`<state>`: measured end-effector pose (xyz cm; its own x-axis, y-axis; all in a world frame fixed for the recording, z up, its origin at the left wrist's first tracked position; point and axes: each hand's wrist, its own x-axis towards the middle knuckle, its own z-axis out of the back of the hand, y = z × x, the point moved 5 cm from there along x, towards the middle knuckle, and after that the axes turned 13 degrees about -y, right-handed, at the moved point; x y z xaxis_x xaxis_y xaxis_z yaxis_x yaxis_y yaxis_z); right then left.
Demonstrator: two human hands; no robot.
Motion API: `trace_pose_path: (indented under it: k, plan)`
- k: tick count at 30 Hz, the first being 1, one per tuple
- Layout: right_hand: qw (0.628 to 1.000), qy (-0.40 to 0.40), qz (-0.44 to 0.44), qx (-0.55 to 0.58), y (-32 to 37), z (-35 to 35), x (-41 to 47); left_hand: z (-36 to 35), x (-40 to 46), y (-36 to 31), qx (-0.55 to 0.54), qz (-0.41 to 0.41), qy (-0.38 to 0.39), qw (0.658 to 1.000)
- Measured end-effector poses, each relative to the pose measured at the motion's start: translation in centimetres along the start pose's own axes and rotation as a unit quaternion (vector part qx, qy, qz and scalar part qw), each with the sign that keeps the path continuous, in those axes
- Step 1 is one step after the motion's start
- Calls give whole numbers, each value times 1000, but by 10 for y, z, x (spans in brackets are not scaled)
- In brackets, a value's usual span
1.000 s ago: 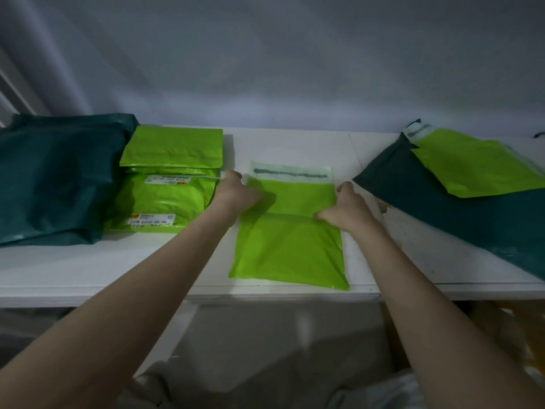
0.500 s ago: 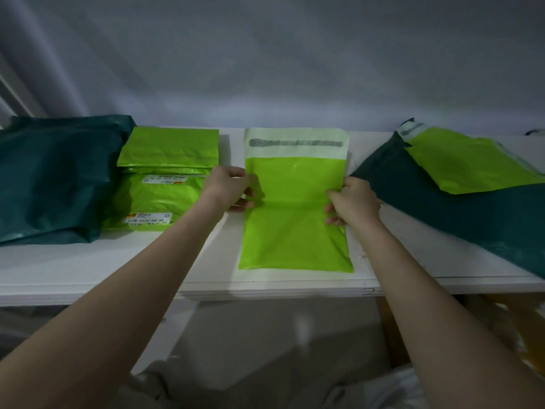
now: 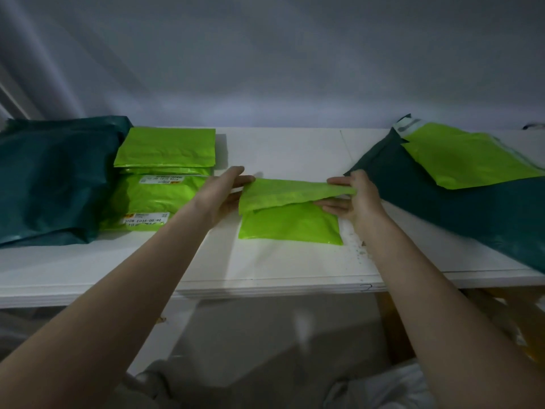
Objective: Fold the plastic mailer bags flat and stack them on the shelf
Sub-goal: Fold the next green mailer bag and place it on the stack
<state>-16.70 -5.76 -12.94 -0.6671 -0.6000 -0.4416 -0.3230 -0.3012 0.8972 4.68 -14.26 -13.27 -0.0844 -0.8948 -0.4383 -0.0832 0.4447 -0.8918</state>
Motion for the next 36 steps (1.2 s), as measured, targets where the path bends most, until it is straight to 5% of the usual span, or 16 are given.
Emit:
trace_pose_path:
  k: [5, 14, 36]
  plan:
    - [994, -2, 18, -107, -1, 2, 11, 0, -2, 4, 102, -41, 6, 994]
    - [969, 110, 64, -214, -7, -2, -1, -2, -6, 8, 200, -106, 1, 974]
    - [943, 127, 141, -274, -10, 7, -2, -6, -6, 20, 387, -215, 17, 897]
